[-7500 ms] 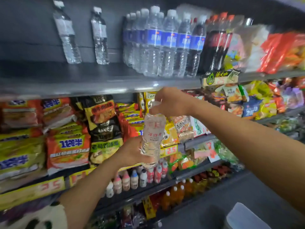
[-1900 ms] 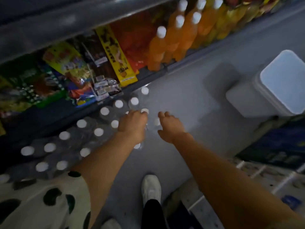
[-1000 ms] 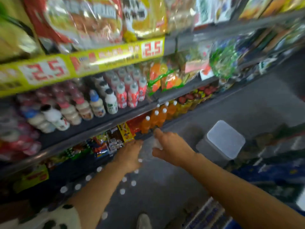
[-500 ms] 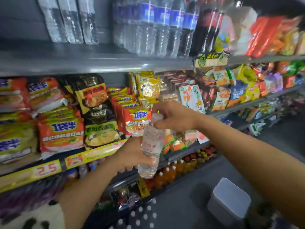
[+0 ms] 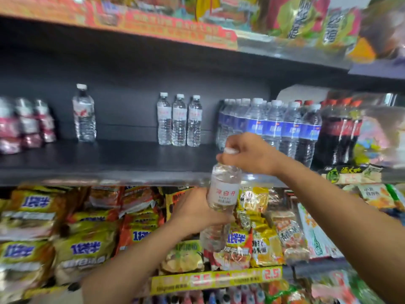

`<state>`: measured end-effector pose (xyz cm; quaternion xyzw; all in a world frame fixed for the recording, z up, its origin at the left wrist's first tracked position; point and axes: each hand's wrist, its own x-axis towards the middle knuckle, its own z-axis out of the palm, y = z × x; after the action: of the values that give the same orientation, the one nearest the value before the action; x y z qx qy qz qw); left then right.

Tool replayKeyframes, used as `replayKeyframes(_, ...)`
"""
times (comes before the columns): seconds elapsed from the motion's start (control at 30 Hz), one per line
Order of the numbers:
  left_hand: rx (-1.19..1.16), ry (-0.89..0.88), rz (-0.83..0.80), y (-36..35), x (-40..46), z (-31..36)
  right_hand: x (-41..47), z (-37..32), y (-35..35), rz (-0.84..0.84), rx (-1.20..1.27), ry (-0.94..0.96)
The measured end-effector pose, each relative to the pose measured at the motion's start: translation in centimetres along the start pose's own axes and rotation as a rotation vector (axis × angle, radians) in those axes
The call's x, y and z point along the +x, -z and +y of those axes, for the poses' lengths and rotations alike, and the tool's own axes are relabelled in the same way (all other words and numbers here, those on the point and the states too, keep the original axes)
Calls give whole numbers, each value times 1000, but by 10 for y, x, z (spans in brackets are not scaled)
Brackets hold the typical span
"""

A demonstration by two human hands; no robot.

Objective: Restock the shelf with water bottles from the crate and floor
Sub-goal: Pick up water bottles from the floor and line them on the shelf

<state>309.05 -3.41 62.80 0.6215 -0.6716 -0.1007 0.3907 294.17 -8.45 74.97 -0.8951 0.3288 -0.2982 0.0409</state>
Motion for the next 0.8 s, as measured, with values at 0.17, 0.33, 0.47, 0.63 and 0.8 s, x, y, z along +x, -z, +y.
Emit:
replayKeyframes(0.17, -171, 11, 25, 44, 28, 14, 61, -17, 36, 71, 18, 99)
replayKeyframes(0.33, -141, -10, 7, 88, 53, 22, 115, -27, 56, 139, 56, 150)
replayKeyframes(0.47, -136, 1, 76, 108, 91, 14, 151, -28, 55, 192, 64, 159)
replayKeyframes(0.63, -155, 21, 71, 114, 137, -14, 188, -17, 38, 216, 7, 98)
replayKeyframes(0.8, -173, 21, 25, 104, 180, -40, 220, 3, 20, 190, -69, 28)
